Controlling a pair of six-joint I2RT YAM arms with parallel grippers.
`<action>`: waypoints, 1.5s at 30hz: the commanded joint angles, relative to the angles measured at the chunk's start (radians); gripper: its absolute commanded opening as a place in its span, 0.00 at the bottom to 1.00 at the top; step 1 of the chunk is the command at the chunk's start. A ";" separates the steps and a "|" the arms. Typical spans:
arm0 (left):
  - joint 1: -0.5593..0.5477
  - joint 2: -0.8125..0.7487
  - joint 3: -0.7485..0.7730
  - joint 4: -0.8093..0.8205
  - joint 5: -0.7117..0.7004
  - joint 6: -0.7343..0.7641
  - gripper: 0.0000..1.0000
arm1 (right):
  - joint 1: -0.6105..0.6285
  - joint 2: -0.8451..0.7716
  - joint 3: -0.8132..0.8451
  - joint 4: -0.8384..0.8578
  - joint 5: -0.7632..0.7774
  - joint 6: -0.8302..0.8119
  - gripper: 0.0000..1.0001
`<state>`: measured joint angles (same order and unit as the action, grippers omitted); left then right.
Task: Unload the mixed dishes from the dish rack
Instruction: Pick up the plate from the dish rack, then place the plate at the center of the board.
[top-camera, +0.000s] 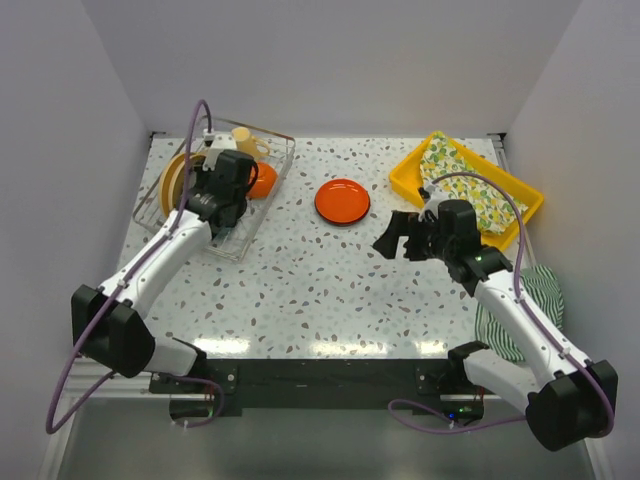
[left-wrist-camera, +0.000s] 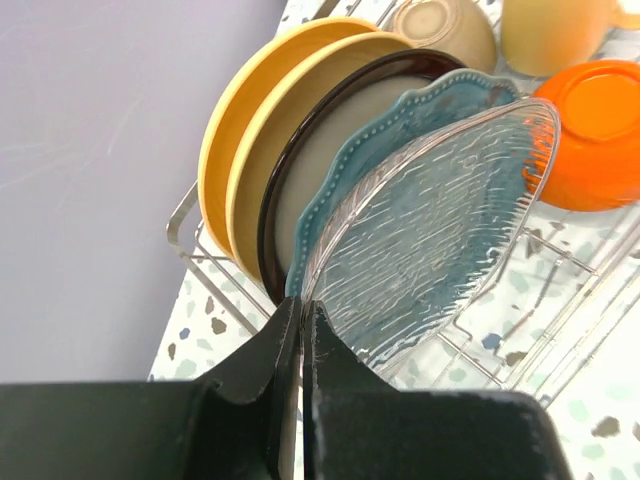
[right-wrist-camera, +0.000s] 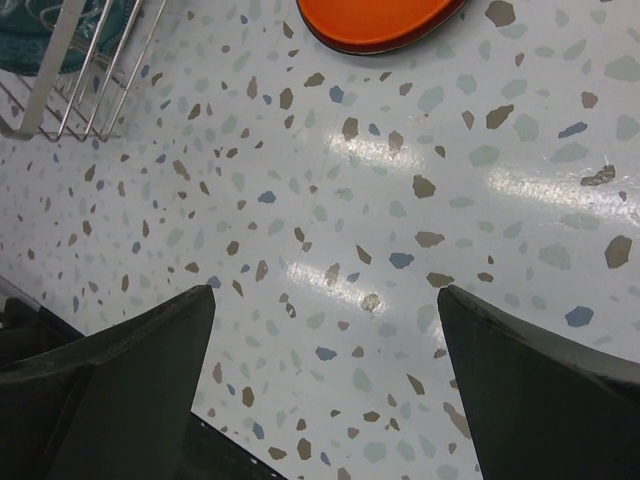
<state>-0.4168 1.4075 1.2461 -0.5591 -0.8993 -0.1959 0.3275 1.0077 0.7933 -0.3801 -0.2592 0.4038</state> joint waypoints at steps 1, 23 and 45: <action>0.007 -0.128 0.058 -0.062 0.123 -0.065 0.00 | 0.007 -0.008 -0.014 0.127 -0.103 0.038 0.98; -0.060 -0.344 -0.223 0.059 0.875 -0.448 0.00 | 0.260 0.181 0.083 0.409 -0.091 0.194 0.87; -0.129 -0.401 -0.329 0.027 0.962 -0.502 0.00 | 0.407 0.292 0.090 0.406 0.163 0.179 0.21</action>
<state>-0.5400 1.0348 0.9195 -0.5526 0.0349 -0.6765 0.7238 1.2915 0.8413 -0.0067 -0.1463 0.5926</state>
